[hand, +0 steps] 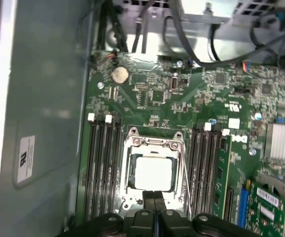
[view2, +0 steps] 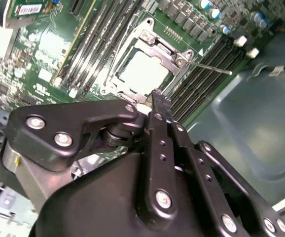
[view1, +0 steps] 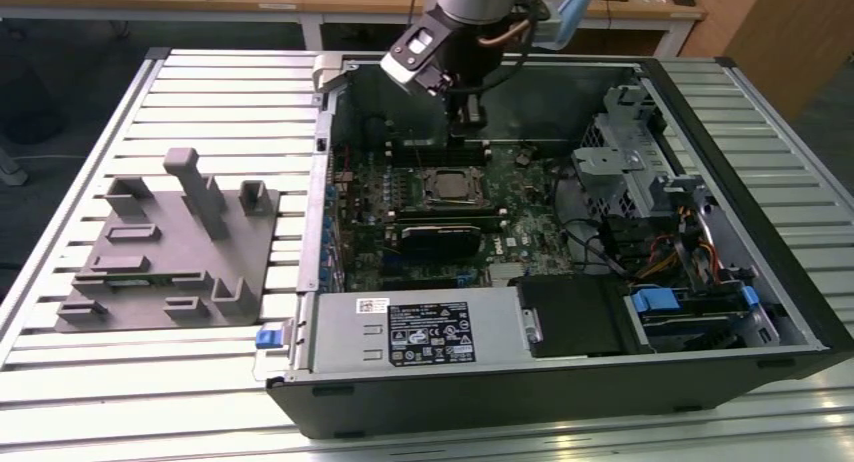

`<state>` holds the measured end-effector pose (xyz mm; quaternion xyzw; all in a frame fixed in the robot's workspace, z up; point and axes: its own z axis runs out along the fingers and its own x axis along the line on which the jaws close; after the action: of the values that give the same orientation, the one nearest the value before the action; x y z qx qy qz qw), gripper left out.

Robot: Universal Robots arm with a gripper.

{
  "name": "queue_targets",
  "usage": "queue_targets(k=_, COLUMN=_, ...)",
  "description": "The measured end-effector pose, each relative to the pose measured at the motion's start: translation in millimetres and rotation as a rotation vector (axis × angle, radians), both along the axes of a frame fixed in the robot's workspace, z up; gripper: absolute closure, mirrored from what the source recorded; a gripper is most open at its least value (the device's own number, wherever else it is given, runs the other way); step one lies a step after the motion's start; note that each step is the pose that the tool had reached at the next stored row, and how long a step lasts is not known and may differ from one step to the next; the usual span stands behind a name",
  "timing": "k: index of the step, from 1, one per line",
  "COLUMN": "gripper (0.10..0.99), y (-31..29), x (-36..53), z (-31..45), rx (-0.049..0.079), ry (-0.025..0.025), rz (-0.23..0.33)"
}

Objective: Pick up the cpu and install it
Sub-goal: 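Install the first cpu locking lever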

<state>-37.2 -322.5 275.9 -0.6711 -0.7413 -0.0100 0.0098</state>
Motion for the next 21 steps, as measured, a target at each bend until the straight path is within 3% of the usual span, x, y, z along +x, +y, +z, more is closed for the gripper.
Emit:
queue_targets(k=17, gripper=0.980, y=0.0, x=0.0, z=-1.6, rx=0.000, ry=0.0000, rz=0.310)
queue_targets(k=21, gripper=0.980, y=-0.2, x=-0.2, z=-1.8, rx=0.000, ry=0.0000, rz=0.361)
